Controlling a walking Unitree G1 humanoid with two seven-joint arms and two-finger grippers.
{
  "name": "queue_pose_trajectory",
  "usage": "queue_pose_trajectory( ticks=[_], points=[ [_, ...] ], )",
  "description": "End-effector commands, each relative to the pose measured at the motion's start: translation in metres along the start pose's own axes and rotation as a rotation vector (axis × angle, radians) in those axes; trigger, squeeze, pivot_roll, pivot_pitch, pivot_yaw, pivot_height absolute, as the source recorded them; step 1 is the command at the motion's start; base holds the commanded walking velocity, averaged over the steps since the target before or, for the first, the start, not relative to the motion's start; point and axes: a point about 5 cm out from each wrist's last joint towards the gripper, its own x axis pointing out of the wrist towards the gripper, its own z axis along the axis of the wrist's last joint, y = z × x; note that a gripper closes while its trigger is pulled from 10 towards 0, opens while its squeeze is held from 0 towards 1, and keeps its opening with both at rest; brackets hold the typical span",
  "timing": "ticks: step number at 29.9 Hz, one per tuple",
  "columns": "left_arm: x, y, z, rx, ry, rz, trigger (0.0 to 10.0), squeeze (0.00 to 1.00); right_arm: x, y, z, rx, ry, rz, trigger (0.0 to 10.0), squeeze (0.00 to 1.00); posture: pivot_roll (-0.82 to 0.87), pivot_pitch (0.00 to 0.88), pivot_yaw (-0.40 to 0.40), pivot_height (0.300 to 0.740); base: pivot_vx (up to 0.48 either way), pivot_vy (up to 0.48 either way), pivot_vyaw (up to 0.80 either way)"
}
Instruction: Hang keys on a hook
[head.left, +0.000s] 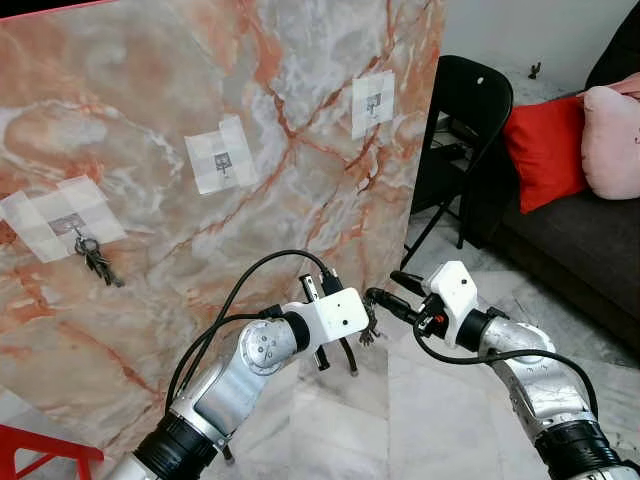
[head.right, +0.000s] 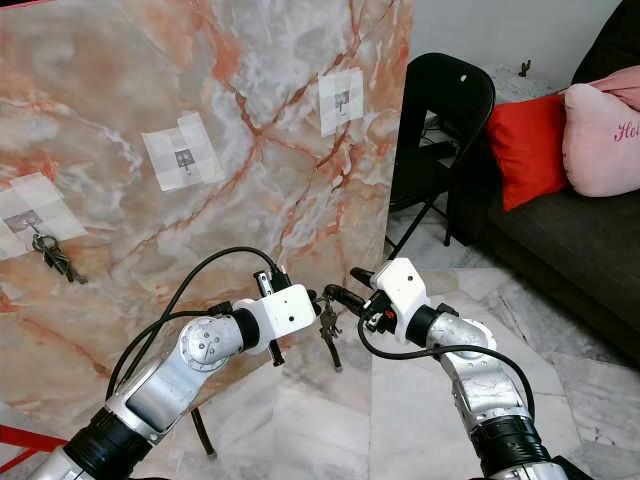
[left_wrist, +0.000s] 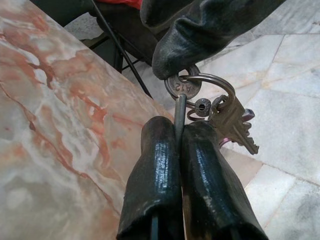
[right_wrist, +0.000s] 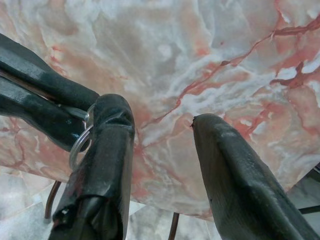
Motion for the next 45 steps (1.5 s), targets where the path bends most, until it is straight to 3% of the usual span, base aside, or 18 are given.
queue_pose_trajectory(
  ticks=[1, 22, 29, 32, 35, 38, 40, 44, 45],
  points=[
    [-0.006, 0.031, 0.017, 0.044, -0.084, 0.124, 10.0, 0.00, -0.017, -0.007, -0.027, 0.053, 0.123, -0.061, 10.0, 0.00, 0.05, 0.000, -0.032, 0.722, 0.000, 0.000, 0.00],
    [-0.009, 0.038, 0.013, 0.025, -0.078, 0.160, 10.0, 0.00, -0.019, -0.005, -0.038, 0.077, 0.139, -0.081, 10.0, 0.00, 0.05, 0.000, -0.034, 0.722, 0.000, 0.000, 0.00],
    [-0.007, 0.031, 0.007, 0.046, -0.046, 0.121, 10.0, 0.00, -0.016, -0.019, -0.021, 0.069, 0.063, -0.165, 10.0, 0.00, 0.05, 0.000, -0.033, 0.722, 0.000, 0.000, 0.00],
    [-0.007, 0.024, -0.004, 0.031, 0.002, 0.102, 10.0, 0.00, -0.017, -0.030, -0.018, 0.064, 0.046, -0.273, 10.0, 0.00, 0.04, 0.000, -0.032, 0.722, 0.000, 0.000, 0.00],
    [-0.010, 0.019, -0.016, -0.090, 0.037, 0.130, 10.0, 0.00, -0.029, -0.044, -0.037, 0.111, 0.128, -0.466, 10.0, 0.00, 0.05, 0.000, -0.033, 0.722, 0.000, 0.000, 0.00],
    [-0.013, 0.018, -0.024, -0.178, 0.071, 0.172, 10.0, 0.00, -0.041, -0.048, -0.057, 0.180, 0.208, -0.589, 10.0, 0.00, 0.05, 0.000, -0.034, 0.722, 0.000, 0.000, 0.00],
    [-0.017, 0.022, -0.033, -0.319, 0.112, 0.260, 10.0, 0.00, -0.058, -0.045, -0.084, 0.290, 0.302, -0.715, 10.0, 0.00, 0.05, 0.000, -0.036, 0.722, 0.000, 0.000, 0.00],
    [-0.019, 0.024, -0.035, -0.415, 0.108, 0.309, 10.0, 0.00, -0.070, -0.038, -0.103, 0.349, 0.370, -0.790, 10.0, 0.00, 0.05, 0.000, -0.036, 0.722, 0.000, 0.000, 0.00],
    [-0.019, 0.029, -0.029, -0.551, 0.047, 0.364, 10.0, 0.00, -0.084, -0.020, -0.129, 0.409, 0.488, -0.835, 10.0, 0.00, 0.05, 0.000, -0.036, 0.722, 0.000, 0.000, 0.00]
  ],
)
